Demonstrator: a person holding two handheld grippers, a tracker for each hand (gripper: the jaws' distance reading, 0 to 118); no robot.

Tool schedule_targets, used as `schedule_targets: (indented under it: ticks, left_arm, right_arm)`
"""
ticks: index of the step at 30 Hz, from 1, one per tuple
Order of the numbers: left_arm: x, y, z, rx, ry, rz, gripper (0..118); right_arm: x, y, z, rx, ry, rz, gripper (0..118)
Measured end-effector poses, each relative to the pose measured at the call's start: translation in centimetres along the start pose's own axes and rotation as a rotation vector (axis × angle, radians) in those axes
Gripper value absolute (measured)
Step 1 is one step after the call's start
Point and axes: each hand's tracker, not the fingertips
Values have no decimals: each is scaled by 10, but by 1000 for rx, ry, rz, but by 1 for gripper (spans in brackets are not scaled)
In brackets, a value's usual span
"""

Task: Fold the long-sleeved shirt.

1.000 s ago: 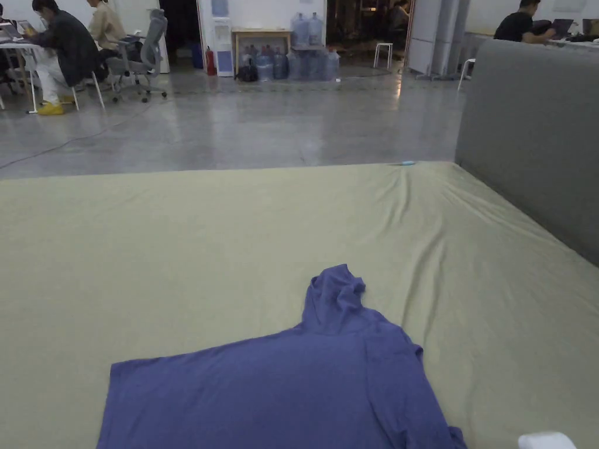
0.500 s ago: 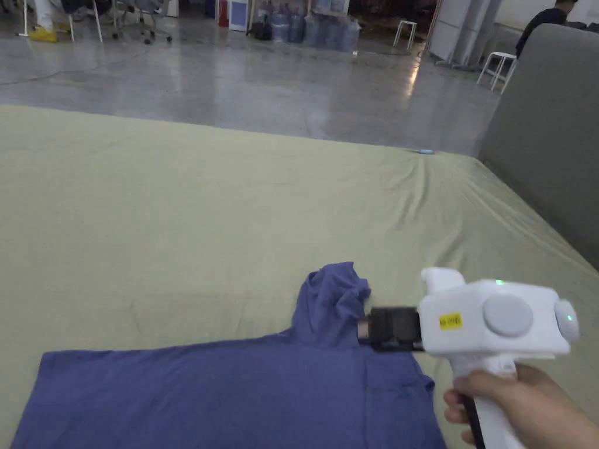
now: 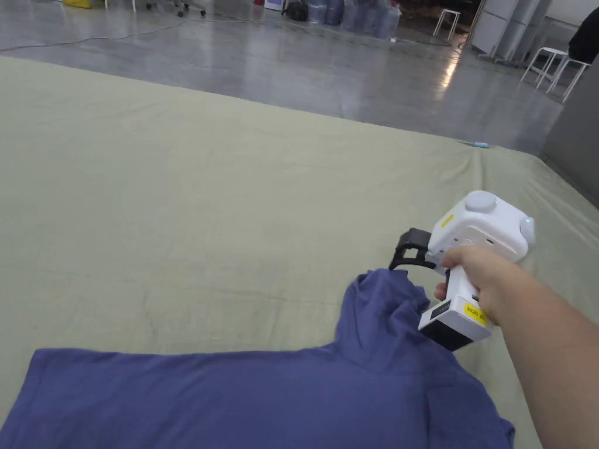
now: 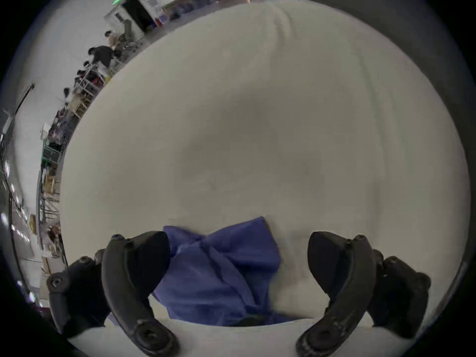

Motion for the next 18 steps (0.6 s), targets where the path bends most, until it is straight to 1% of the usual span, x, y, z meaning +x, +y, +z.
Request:
schedule_targets:
  ticks: [1,2,3,4,5,6,7,9,10,11,13,15,16,18]
  left_arm:
    - [-2,-1,-2,-2,3,0,0]
    - [-5,-1,-3,-3,5,3,0]
    - [-10,-4,-5,-5,5,11,0]
    - [-13,-6,-6,-7,1,21,0]
    - [-15,-7,-6,-11,-2,28,0]
    - [-15,-9,-6,-11,-3,29,0]
    - [-12,-10,-5,-13,-3,27,0]
    - [-10,-12,-2,-12,-5,20,0]
    - [-9,-13,0,-13,-9,16,0]
    - [-5,-13,0,-13,-15,14,0]
    - [0,-13,4,-7,-27,8,0]
    - [7,-12,8,2,-36,4,0]
    - [10,-11,11,8,-42,1,0]
    - [15,-11,19,20,-49,-7,0]
  right_arm:
    - [-1,0,-3,0,5,8,95]
    - [-8,-7,-4,-1,14,16,80]
    - [-10,-8,-7,-4,24,26,64]
    - [-14,-10,-8,-9,-4,33,55]
    - [-17,-11,-8,-3,-88,62,48]
    - [-24,-14,-3,7,-81,103,21]
    - [-25,-15,3,19,-43,126,8]
    - [-27,-17,20,81,-12,136,7]
    - [-28,-19,30,92,21,167,7]
    - [-31,-21,39,95,23,203,7]
    - [-40,-33,70,155,6,300,7]
    - [-40,-46,101,210,43,363,7]
    - [-41,-57,117,239,43,396,7]
    - [-38,-83,150,308,32,516,7]
